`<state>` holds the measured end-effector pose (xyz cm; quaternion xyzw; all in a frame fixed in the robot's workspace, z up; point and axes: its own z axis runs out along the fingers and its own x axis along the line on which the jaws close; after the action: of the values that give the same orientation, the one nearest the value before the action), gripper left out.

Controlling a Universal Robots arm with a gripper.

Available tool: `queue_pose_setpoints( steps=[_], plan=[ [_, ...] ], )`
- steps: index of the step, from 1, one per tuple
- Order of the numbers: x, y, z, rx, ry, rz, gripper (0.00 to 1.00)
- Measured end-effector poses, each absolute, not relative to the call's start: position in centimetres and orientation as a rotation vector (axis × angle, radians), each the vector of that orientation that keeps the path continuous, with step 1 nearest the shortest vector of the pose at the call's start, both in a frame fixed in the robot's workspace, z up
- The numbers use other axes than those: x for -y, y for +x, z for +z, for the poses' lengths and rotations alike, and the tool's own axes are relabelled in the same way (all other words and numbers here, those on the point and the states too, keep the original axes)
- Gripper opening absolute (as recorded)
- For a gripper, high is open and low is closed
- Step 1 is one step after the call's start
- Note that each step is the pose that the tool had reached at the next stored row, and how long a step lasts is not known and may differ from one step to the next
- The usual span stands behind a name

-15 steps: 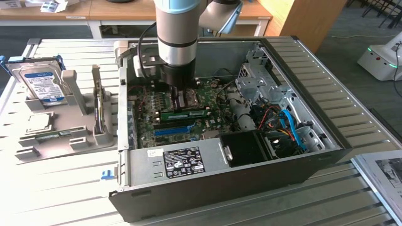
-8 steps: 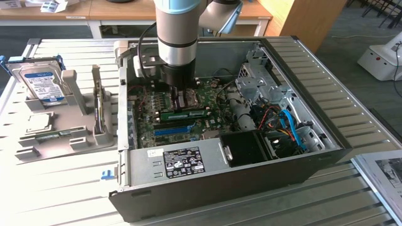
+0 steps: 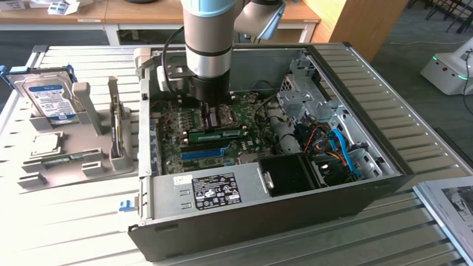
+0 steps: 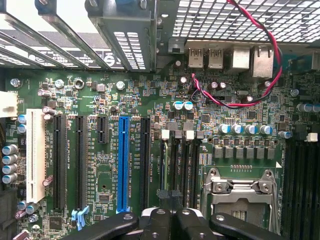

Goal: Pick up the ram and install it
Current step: 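Press down the ram until it locks into place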

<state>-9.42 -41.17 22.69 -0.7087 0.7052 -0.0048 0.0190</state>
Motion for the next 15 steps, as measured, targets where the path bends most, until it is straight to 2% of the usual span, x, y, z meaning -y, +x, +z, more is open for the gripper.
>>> queue_pose_setpoints(
  steps=[15],
  plan=[
    [41.17,-9.42,22.48,-2.189,-2.2,-0.015,0.1]
  ],
)
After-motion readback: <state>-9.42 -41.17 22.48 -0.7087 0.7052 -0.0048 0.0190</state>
